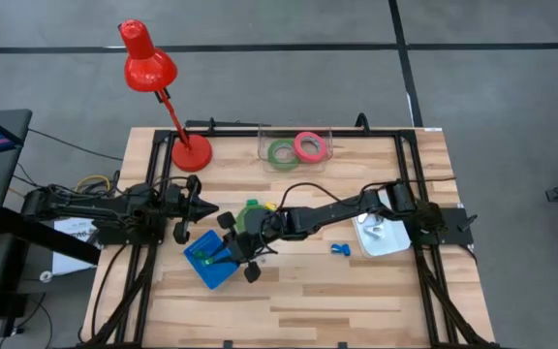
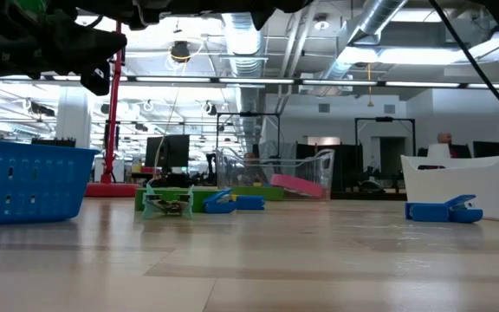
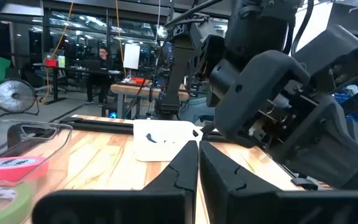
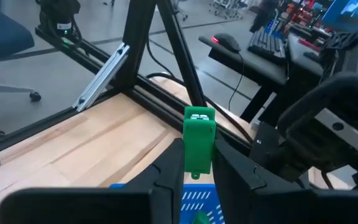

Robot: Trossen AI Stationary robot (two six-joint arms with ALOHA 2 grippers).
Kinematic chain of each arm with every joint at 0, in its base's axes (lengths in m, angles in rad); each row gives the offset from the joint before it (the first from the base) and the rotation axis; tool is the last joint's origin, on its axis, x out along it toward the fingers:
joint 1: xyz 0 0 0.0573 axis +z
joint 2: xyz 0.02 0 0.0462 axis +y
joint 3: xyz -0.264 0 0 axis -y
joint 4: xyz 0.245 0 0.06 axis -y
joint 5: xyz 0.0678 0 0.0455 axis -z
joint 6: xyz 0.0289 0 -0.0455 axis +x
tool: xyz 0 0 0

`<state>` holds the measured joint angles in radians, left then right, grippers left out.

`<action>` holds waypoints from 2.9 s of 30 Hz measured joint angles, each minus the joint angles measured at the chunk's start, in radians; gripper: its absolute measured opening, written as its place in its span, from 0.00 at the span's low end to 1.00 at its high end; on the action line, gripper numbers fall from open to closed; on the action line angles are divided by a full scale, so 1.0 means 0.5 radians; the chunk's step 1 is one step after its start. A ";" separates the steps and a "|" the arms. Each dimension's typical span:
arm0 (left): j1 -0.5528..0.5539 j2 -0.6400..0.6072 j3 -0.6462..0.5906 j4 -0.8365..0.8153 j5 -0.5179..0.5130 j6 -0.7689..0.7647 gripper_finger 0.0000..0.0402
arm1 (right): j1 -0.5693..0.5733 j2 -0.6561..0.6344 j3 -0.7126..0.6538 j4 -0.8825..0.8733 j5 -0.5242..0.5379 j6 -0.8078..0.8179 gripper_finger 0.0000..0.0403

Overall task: Pick and place Stapler, Stapler remover, tape
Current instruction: Put the bottom green stapler into the blue bin

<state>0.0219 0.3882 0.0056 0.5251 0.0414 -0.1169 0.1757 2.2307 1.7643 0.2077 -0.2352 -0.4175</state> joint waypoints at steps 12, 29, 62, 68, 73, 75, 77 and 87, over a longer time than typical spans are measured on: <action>0.000 0.000 0.000 0.000 0.000 0.000 0.02 | -0.002 0.000 0.000 0.001 0.000 0.004 0.17; 0.000 0.000 0.000 0.000 0.000 -0.001 0.02 | -0.011 0.000 -0.004 -0.395 0.017 0.126 0.17; 0.000 0.000 0.000 0.000 0.000 0.000 0.02 | -0.050 0.031 -0.007 -0.340 0.078 0.120 0.17; 0.000 0.000 0.000 0.000 0.000 0.000 0.02 | -0.056 0.074 -0.001 -0.319 0.081 0.121 0.17; 0.000 0.000 0.000 0.000 0.000 0.000 0.02 | -0.049 0.137 0.034 -0.413 0.108 0.121 0.17; 0.000 0.000 0.000 0.002 0.000 0.000 0.02 | -0.049 0.166 0.059 -0.387 0.108 0.121 0.17; 0.000 0.000 0.000 0.000 0.000 0.000 0.02 | -0.048 0.176 0.062 -0.414 0.108 0.126 0.17; 0.000 0.000 0.000 0.001 0.000 -0.001 0.02 | -0.040 0.227 0.147 -0.415 0.107 0.142 0.17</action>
<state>0.0219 0.3882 0.0055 0.5254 0.0414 -0.1173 0.1558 2.3444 1.8378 0.0000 -0.1818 -0.3466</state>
